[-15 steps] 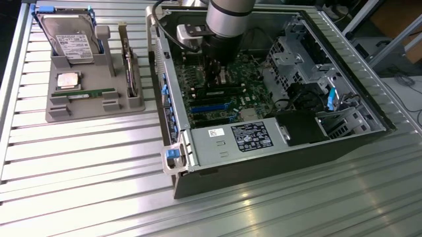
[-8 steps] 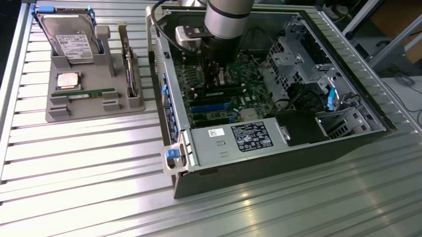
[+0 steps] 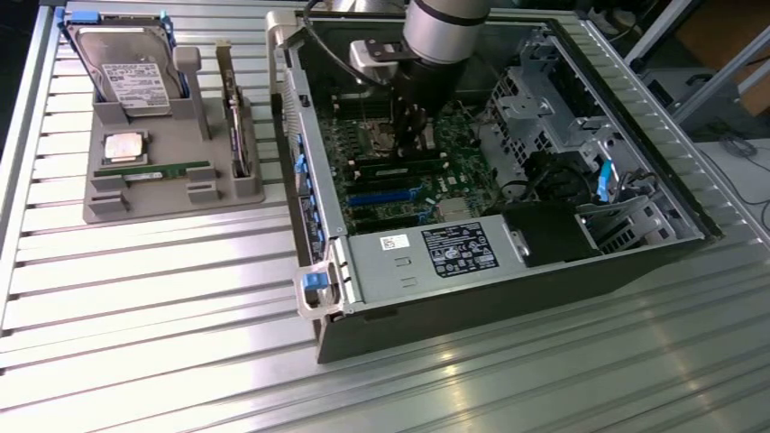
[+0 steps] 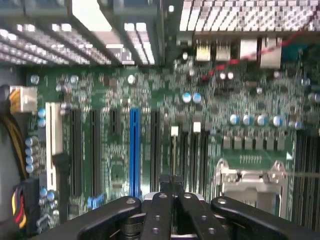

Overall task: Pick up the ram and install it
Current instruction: 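Press down the ram until it locks into place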

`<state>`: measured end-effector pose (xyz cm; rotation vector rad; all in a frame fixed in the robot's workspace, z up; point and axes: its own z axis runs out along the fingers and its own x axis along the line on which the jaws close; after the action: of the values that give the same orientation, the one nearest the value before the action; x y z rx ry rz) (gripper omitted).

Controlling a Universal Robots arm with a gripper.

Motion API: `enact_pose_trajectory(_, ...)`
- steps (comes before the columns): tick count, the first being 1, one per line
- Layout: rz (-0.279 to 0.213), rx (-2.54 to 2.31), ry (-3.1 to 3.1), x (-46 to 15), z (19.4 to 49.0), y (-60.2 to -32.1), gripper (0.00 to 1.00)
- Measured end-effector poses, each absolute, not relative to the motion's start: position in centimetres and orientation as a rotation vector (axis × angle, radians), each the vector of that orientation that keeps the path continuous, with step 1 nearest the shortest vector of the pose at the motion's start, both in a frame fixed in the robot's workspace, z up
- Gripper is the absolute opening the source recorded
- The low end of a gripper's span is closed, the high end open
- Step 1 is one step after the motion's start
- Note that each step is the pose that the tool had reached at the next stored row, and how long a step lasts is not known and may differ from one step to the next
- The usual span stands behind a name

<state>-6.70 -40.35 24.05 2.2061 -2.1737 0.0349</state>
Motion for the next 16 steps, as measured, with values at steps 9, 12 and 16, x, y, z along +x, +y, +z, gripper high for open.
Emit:
enact_pose_trajectory(9, 0.032, 2.203, -2.170, -1.9, 25.3, -39.9, 0.11)
enact_pose_trajectory(12, 0.033, 2.202, -2.170, -0.5, 25.6, -39.9, 0.11)
enact_pose_trajectory(16, 0.032, 2.201, -2.169, 1.6, 25.6, -39.9, 0.11)
